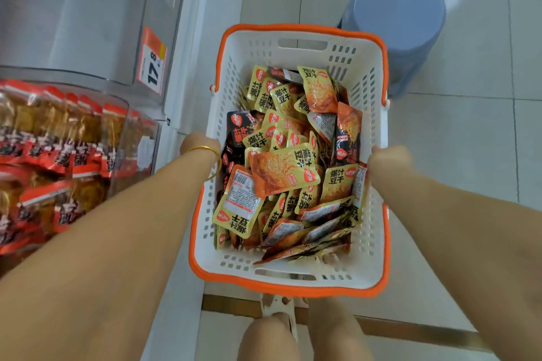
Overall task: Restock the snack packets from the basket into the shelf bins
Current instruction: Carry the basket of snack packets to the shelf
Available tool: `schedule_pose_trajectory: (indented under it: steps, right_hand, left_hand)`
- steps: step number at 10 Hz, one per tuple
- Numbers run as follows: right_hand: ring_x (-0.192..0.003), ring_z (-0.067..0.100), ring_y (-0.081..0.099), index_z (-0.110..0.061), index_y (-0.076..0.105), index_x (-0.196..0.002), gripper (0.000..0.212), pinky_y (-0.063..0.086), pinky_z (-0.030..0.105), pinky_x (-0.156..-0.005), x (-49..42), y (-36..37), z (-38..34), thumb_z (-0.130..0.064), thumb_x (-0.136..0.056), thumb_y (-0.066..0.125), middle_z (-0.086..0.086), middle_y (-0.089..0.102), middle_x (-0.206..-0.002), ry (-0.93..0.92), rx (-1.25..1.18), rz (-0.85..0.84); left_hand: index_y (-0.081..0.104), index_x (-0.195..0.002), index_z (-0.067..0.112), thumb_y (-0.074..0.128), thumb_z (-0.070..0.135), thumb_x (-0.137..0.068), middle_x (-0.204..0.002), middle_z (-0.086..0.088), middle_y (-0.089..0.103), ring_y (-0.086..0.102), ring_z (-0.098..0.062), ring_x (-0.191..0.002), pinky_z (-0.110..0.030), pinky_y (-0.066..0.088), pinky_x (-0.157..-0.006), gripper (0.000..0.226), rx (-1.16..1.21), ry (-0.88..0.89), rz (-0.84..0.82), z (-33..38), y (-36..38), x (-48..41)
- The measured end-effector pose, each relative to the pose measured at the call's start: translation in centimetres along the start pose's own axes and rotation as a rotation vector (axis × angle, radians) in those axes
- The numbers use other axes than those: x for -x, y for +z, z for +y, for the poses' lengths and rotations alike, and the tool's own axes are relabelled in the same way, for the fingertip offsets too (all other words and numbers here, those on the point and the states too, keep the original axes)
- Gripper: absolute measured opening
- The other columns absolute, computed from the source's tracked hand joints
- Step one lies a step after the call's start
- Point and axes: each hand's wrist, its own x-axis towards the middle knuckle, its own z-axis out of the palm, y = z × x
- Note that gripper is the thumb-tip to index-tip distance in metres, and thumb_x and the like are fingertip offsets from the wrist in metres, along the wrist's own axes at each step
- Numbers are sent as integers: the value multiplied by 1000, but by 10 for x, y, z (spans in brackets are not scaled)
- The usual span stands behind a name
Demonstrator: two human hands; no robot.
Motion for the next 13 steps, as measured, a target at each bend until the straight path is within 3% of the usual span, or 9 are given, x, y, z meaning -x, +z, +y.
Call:
schedule_pose_trajectory:
  steps: [1, 2, 3, 4, 5, 7, 8, 11, 13]
  right_hand:
    - [-83, 22, 47, -1, 56, -120, 35, 40, 28, -69, -31, 3, -36, -24, -97, 43, -2, 41, -68, -64, -38, -55]
    - [-87, 27, 58, 3, 58, -114, 34, 52, 33, -70, -51, 12, -73, -25, -96, 51, 6, 50, -75, -45, -41, -23]
    - [-90, 32, 61, 4, 59, -107, 32, 54, 43, -83, -69, 23, -113, -26, -94, 55, 14, 55, -86, -39, -20, 9]
    - [-88, 33, 60, 4, 58, -106, 31, 53, 47, -86, -89, 34, -138, -25, -94, 55, 15, 56, -84, -57, -28, -14]
    - [-95, 37, 62, 3, 58, -107, 29, 53, 50, -85, -108, 43, -160, -22, -95, 52, 20, 62, -100, -87, -12, -26]
    - [-98, 37, 62, 2, 61, -109, 26, 52, 48, -88, -152, 64, -199, -17, -95, 50, 20, 64, -108, -77, -27, -59]
    - [-105, 37, 59, 3, 59, -116, 29, 50, 41, -90, -174, 80, -217, -13, -95, 47, 18, 62, -113, -83, -38, -90]
    - [-106, 37, 58, 4, 53, -118, 28, 50, 46, -92, -223, 140, -219, -4, -93, 44, 19, 59, -119, -85, 53, -40]
    - [-113, 38, 53, 3, 45, -123, 31, 47, 45, -96, -228, 144, -223, -3, -93, 46, 22, 50, -128, -110, 197, -42]
  left_hand:
    - [50, -121, -12, 39, 5, -97, -128, -27, 52, 50, -39, -118, -39, 41, -95, 31, -73, 15, -15, 26, -4, -30]
    - [49, -123, -12, 40, 4, -97, -129, -27, 51, 48, -41, -119, -41, 41, -95, 32, -45, -11, -16, 43, -6, -53]
    - [44, -129, -9, 43, 4, -95, -131, -27, 49, 48, -43, -118, -44, 41, -95, 36, -50, -2, -15, 63, -9, -82]
    - [40, -134, -6, 44, 3, -94, -134, -26, 47, 47, -43, -119, -45, 41, -95, 41, -45, -15, -24, 76, -6, -105]
    - [43, -130, -8, 47, 2, -92, -131, -27, 49, 48, -44, -118, -46, 43, -97, 39, -30, -28, -4, 96, -3, -127]
    - [42, -130, -7, 47, 2, -90, -133, -26, 48, 47, -43, -120, -44, 43, -98, 41, -2, -50, 32, 135, 8, -176]
    - [41, -131, -8, 45, 2, -92, -133, -25, 47, 46, -41, -122, -42, 40, -96, 40, 2, -36, 41, 148, 20, -206]
    - [44, -126, -8, 50, 1, -91, -129, -26, 51, 50, -39, -118, -40, 43, -93, 37, 7, -9, 52, 158, 65, -275]
    - [43, -129, -5, 57, 14, -89, -132, -23, 48, 49, -37, -120, -44, 45, -98, 47, 30, -80, 52, 159, 81, -280]
